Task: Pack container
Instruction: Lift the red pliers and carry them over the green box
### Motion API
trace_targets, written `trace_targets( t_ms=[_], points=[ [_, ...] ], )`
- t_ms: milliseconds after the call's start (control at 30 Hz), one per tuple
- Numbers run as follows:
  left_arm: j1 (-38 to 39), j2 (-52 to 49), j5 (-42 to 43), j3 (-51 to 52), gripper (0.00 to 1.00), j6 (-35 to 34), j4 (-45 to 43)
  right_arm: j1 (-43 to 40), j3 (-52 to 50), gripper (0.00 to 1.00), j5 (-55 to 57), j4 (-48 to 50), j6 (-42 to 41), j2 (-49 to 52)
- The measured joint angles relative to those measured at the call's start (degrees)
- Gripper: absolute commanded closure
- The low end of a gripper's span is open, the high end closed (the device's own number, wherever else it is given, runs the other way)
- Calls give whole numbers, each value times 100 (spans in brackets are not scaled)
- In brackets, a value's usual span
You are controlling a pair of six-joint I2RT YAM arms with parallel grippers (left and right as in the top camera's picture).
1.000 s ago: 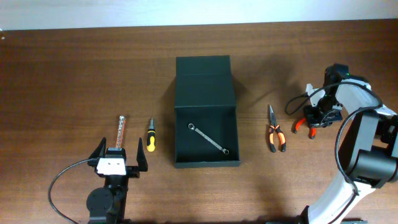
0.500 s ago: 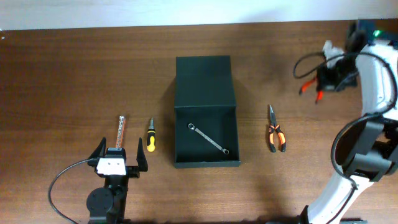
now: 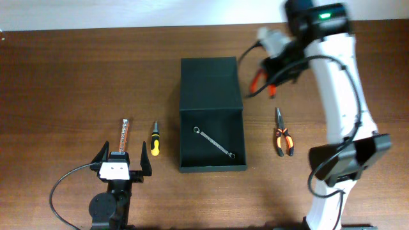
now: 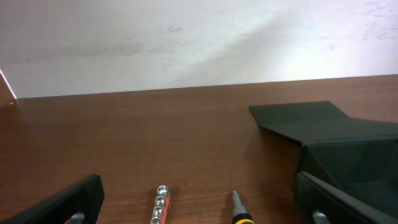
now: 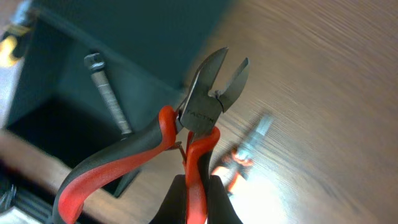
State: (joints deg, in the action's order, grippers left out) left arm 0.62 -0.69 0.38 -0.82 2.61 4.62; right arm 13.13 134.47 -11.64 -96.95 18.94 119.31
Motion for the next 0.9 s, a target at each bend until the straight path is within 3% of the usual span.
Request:
trace_targets(
  t_ms=[333, 900],
  points=[
    [0, 0, -2, 0, 1, 0, -2, 1534, -138, 96, 243, 157, 304, -13],
    [0, 0, -2, 0, 1, 0, -2, 1886, -3016, 96, 452, 2050, 398, -2]
  ],
)
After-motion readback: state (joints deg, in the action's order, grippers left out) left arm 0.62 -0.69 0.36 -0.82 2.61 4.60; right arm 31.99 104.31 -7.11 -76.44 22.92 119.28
